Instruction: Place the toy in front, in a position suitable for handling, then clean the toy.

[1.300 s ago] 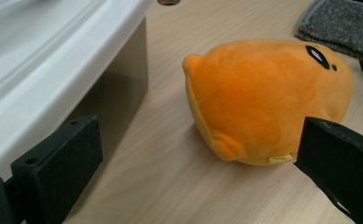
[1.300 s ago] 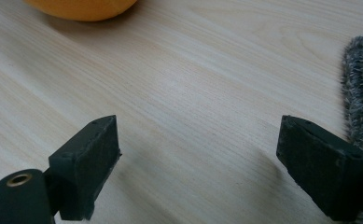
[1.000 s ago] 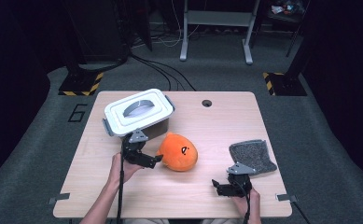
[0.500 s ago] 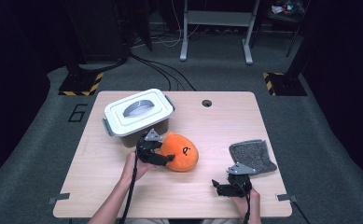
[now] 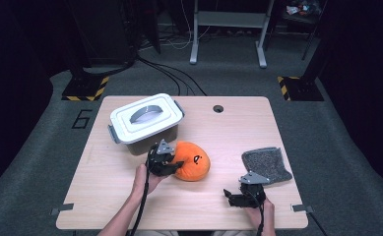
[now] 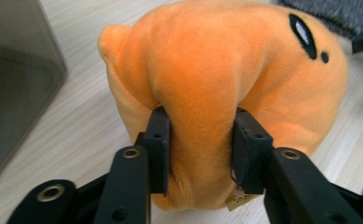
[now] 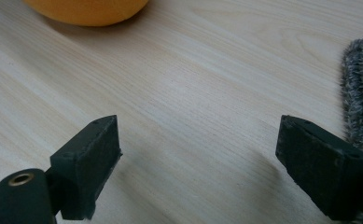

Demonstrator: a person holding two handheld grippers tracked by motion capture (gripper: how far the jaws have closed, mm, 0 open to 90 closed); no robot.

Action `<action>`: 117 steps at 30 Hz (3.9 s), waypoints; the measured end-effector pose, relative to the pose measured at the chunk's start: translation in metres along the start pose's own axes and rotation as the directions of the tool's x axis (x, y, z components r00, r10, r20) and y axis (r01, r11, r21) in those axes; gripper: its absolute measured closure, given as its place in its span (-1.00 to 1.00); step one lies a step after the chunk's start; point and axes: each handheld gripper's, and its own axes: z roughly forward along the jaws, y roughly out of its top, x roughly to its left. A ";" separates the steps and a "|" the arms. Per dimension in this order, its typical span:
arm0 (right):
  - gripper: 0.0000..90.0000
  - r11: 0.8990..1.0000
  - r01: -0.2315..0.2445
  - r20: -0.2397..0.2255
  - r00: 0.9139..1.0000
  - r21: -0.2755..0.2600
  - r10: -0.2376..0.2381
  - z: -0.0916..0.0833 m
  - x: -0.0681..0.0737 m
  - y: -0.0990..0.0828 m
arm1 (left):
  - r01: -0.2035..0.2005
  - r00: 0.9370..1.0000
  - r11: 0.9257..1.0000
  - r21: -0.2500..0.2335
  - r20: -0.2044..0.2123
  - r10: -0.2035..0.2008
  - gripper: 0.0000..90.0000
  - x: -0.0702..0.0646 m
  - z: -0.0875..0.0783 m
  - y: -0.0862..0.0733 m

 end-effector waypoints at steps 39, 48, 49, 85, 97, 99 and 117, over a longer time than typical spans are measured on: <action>-0.72 1.000 0.006 0.012 1.000 -0.002 -0.006 -0.001 0.000 0.000 | 0.154 0.986 0.979 -0.133 -0.046 -0.161 0.52 -0.047 -0.002 0.015; -0.72 1.000 0.008 0.008 1.000 -0.004 -0.008 -0.001 -0.001 -0.001 | 0.181 0.979 0.973 -0.144 -0.064 -0.192 0.50 -0.063 0.008 0.018; -0.72 1.000 0.007 0.008 1.000 -0.004 -0.007 -0.001 -0.001 -0.001 | 0.185 0.978 0.972 -0.145 -0.068 -0.197 0.49 -0.064 0.009 0.017; -0.96 1.000 0.004 -0.044 0.999 0.009 -0.004 -0.008 -0.003 0.004 | 0.139 0.990 0.986 -0.090 0.036 -0.136 -1.00 -0.032 -0.011 -0.010; -0.97 0.999 -0.049 0.019 0.999 -0.010 0.049 -0.029 -0.025 0.014 | 0.119 0.992 0.991 -0.068 0.048 -0.116 -0.96 -0.023 -0.014 -0.019; -0.96 0.998 -0.055 0.039 0.998 -0.007 0.055 -0.031 -0.031 0.013 | 0.117 0.992 0.991 -0.066 0.045 -0.114 -0.95 -0.023 -0.012 -0.020; -0.94 0.991 -0.129 0.134 0.983 0.047 0.122 -0.035 -0.079 0.020 | 0.092 0.993 0.993 -0.071 0.078 -0.087 -0.68 -0.024 -0.009 -0.023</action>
